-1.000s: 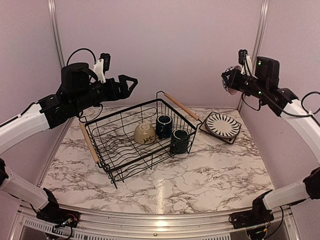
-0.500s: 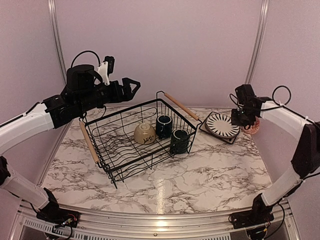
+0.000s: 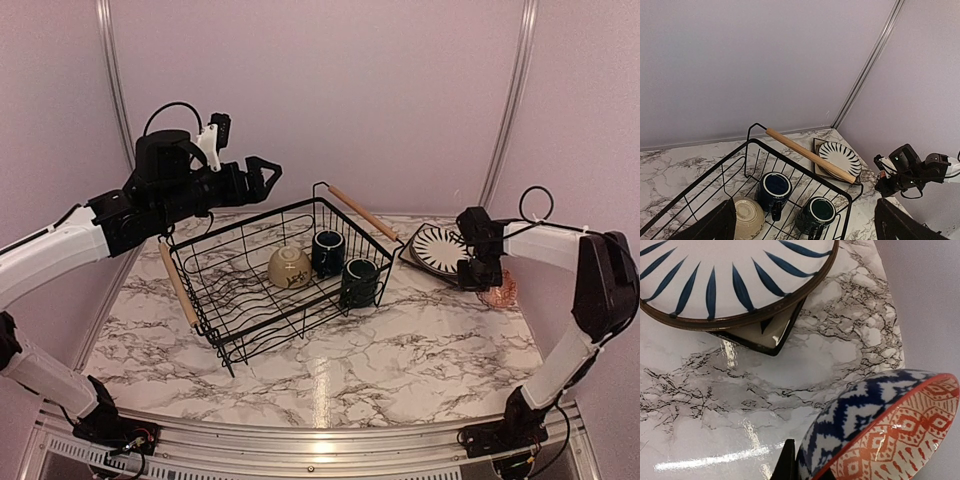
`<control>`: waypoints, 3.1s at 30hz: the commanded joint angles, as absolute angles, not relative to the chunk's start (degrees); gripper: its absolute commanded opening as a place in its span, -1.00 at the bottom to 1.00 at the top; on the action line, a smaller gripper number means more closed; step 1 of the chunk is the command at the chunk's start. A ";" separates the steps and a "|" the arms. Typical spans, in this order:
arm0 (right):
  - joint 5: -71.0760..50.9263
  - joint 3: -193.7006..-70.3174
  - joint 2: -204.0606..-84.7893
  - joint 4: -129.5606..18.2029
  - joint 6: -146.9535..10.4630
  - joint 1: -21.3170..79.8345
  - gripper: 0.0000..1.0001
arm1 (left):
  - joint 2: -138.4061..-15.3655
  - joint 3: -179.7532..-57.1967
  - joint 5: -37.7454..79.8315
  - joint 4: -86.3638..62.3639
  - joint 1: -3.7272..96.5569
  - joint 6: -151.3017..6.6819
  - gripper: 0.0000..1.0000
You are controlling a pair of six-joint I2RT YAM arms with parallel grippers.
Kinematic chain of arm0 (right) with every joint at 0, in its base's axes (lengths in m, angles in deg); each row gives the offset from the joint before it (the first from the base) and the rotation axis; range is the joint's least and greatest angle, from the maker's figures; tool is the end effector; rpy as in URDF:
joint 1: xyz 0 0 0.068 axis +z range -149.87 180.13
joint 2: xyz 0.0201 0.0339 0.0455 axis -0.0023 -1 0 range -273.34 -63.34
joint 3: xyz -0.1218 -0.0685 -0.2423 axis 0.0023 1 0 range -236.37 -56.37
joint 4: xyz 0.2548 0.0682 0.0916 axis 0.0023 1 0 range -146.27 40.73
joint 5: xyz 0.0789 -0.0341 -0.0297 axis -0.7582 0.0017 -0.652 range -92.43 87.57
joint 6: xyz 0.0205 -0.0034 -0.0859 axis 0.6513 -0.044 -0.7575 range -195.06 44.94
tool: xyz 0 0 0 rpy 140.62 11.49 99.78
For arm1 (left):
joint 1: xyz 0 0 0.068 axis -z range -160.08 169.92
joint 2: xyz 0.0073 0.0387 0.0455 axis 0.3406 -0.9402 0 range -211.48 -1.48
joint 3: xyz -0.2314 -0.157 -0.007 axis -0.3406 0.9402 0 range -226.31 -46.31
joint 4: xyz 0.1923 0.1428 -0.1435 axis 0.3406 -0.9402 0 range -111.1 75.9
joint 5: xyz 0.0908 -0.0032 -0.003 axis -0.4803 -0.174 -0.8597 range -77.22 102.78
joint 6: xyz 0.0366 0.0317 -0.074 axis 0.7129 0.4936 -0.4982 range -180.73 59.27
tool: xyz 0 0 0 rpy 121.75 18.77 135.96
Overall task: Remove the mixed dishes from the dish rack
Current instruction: Place the bowl at the corner of the board, then grab the cup from the dish rack.
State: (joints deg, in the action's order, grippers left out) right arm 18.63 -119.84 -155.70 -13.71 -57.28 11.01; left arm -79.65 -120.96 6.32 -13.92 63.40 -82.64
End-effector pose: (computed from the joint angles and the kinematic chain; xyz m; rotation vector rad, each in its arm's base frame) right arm 0.3374 0.0361 0.1698 0.2457 2.7052 -0.3793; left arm 0.2842 -0.2575 0.4137 0.2271 1.6714 -0.7786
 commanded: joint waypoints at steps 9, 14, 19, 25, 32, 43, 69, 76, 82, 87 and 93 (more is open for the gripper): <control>14.59 -120.70 -161.93 -16.58 -60.84 6.20 -1.00 | -80.85 -121.16 6.30 -14.02 63.08 -82.57 0.98; 14.31 -120.19 -163.69 -16.17 -61.32 6.20 -1.00 | -81.31 -121.51 6.67 -13.99 63.16 -82.67 0.98; 14.98 -119.99 -164.58 -15.78 -61.17 6.28 -0.95 | -83.41 -122.98 8.60 -16.24 63.12 -82.70 0.98; 13.65 -119.89 -163.06 -15.46 -61.53 6.89 -0.72 | -86.79 -124.99 9.53 -19.26 63.15 -82.58 0.98; 14.34 -119.73 -161.02 -14.46 -60.30 9.54 -0.50 | -91.67 -127.98 9.45 -23.86 63.16 -81.78 0.98; 16.44 -122.86 -153.87 -11.75 -60.52 10.50 0.30 | -101.30 -135.40 5.03 -35.09 63.15 -78.39 0.98; 2.30 -126.86 -138.23 -19.46 -62.93 10.67 0.59 | -121.85 -156.60 12.22 -49.06 62.80 -75.53 0.72; 1.22 -126.58 -137.64 -19.94 -62.23 10.68 0.57 | -127.35 -161.89 17.03 -47.71 62.89 -77.71 0.38; -0.12 -127.35 -137.08 -20.39 -61.82 10.68 0.58 | -131.45 -164.19 14.93 -47.65 62.94 -77.92 0.27; -1.20 -127.83 -137.35 -20.81 -61.62 10.66 0.57 | -133.49 -164.99 13.46 -46.74 63.07 -76.87 0.22; -1.85 -127.57 -137.89 -21.50 -61.23 10.68 0.57 | -136.67 -167.73 13.16 -46.23 63.07 -76.46 0.13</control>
State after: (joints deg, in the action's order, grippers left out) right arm -0.91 -125.34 -138.22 -20.13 -62.09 10.24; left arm -134.21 -164.52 14.13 -46.97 63.09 -77.27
